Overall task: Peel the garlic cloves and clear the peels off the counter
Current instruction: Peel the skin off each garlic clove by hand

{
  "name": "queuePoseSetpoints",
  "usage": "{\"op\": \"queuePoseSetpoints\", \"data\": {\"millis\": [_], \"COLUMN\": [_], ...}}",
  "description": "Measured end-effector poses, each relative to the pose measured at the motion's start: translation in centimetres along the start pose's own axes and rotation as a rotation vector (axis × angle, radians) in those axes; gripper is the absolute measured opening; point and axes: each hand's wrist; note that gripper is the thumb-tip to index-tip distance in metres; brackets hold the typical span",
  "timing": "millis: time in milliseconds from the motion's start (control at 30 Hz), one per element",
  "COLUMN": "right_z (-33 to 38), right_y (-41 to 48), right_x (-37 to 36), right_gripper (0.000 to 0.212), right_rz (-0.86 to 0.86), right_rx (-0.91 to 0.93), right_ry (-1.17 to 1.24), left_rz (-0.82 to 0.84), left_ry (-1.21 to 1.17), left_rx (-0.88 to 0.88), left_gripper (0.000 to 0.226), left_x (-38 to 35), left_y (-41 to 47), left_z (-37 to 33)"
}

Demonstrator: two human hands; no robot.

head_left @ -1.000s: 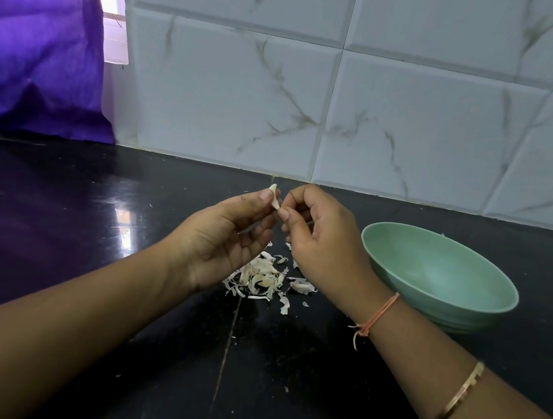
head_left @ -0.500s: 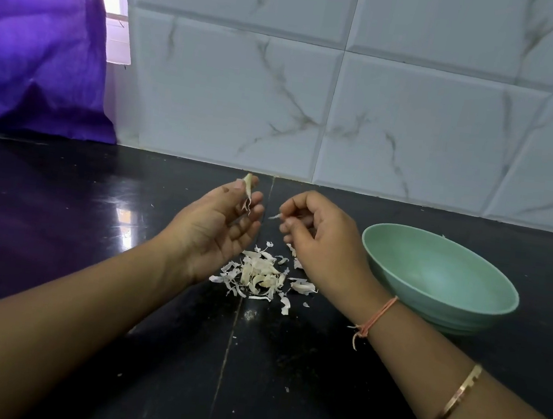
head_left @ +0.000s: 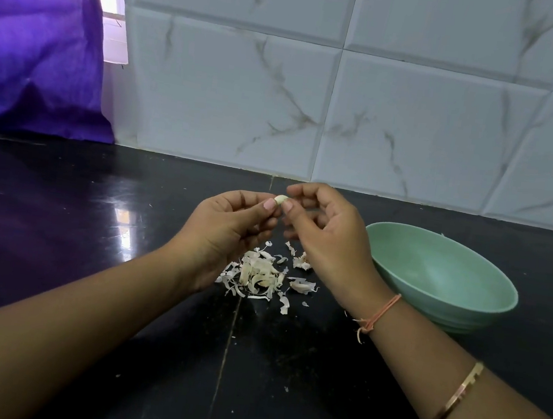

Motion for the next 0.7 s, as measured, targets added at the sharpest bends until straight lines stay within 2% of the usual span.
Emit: {"op": "queuePoseSetpoints", "data": {"millis": [167, 300, 567, 700], "right_z": [0.43, 0.63, 0.83, 0.96], "right_y": [0.11, 0.1, 0.31, 0.41], "right_x": [0.26, 0.24, 0.54, 0.68], "right_gripper": [0.014, 0.019, 0.011, 0.012], "right_rz": [0.003, -0.015, -0.002, 0.006], "right_rx": [0.022, -0.047, -0.309, -0.401], "right_ry": [0.049, 0.134, 0.62, 0.773], "left_rz": [-0.019, -0.044, 0.015, 0.078], "left_ry": [0.125, 0.224, 0.236, 0.234], "left_rx": [-0.027, -0.107, -0.165, -0.148], "left_gripper": [0.01, 0.012, 0.016, 0.018], "left_x": [-0.05, -0.12, -0.15, -0.2], "left_y": [-0.11, -0.18, -0.49, -0.65], "left_z": [0.17, 0.08, -0.36, -0.45]}}
Point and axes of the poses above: each hand's wrist, its own y-axis towards the middle knuckle, its own x-axis out of the back of the hand, z = x × y, and after that the axes turned 14 degrees about x, right-handed
